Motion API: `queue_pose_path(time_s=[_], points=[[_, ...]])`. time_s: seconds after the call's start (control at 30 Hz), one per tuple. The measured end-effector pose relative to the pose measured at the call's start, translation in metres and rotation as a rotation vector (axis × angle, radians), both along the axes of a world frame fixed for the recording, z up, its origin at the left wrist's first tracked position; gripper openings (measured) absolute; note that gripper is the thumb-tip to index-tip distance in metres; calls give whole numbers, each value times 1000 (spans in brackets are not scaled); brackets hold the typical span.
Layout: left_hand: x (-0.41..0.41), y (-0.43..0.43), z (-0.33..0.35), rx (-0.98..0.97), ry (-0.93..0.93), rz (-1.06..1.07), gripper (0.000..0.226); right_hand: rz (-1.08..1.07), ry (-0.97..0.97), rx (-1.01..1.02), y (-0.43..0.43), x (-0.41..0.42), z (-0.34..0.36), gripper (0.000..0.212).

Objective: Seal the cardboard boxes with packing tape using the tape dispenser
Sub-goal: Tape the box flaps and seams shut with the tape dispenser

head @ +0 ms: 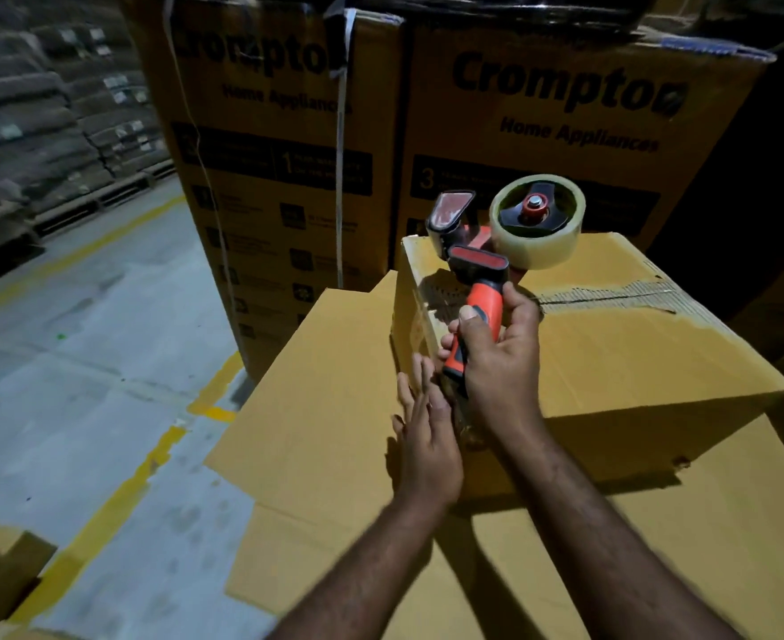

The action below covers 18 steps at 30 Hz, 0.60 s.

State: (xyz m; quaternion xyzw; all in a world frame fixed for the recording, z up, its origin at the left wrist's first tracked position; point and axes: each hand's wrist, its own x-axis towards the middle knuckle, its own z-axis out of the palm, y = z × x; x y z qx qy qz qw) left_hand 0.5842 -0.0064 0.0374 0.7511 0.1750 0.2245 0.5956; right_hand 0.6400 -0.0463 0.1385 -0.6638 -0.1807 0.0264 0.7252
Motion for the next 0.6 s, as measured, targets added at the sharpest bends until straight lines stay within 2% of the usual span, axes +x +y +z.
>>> queue_pose_path(time_s=[0.17,0.3,0.37,0.5,0.6], points=[[2,-13,-12,108,-156,163,48,24,-32,29,-4,-3,-5,54],[-2,12,-24,275,-8,120,66,17,-9,58,-6,-3,-3,54],[-13,20,-27,370,62,108,61,24,12,73,-6,-3,-3,54],[-25,-8,-4,214,-112,171,60,12,10,67,-7,-3,-3,53],[-12,-26,14,125,-130,137,62,6,19,76,-8,-3,-1,45]])
